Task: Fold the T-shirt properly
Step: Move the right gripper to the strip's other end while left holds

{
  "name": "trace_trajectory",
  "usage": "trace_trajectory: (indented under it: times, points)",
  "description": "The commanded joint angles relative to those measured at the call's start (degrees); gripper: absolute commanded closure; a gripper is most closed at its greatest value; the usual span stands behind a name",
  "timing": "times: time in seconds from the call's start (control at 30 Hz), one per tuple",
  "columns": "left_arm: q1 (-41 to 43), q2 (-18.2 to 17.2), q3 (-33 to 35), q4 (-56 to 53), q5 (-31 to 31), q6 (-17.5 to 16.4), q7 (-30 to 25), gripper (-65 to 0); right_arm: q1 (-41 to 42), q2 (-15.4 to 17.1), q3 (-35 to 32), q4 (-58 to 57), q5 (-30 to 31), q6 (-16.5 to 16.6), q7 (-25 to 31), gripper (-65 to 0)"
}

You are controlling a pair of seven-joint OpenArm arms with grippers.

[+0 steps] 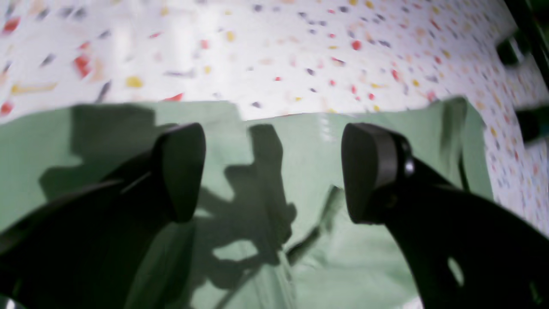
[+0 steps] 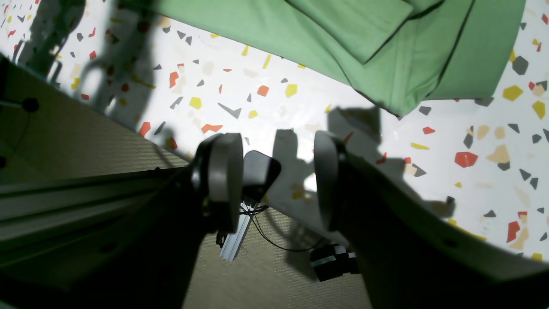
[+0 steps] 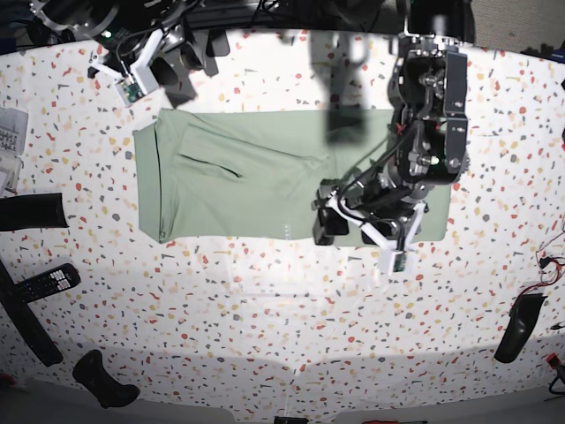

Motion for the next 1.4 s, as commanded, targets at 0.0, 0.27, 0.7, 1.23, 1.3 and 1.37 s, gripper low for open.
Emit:
trace_trajectory:
  times: [0.0,0.27,0.7,1.23,1.3,1.37]
  points:
    - [-0.92,-0.04,0.04,1.25,-0.39,-1.79,-0.02,-45.1,0.17,0.44,0.22,1.09,0.59,0.39,1.14,-26.1]
    - [-0.92,-0.04,0.04,6.71,-0.35,-5.29,2.10,-45.1,9.81,0.42,8.66,-2.19,0.79,-5.25,2.99,-26.1]
    - [-0.57,-0.04,0.07,9.01,-0.37,-5.31,3.69,-45.1,26.75,0.28,18.14,-27.10,21.03,0.68,-12.48,-43.3]
    - [-0.44,-0.04,0.04,9.01,7.19,-5.29,6.05,-45.1,30.75,-0.52,18.14,-42.25,21.44,2.14,-10.71,-43.2]
    - [-0.44,-0.02,0.04,9.01,7.19,-5.29,6.08,-45.1,30.75,-1.20,18.14,-43.10,21.44,2.68,-9.77,-43.2]
    - [-0.44,-0.02,0.04,9.01,7.19,-5.27,6.10,-45.1,30.75,-2.10,18.14,-43.28,21.40,2.68,-9.84,-43.2]
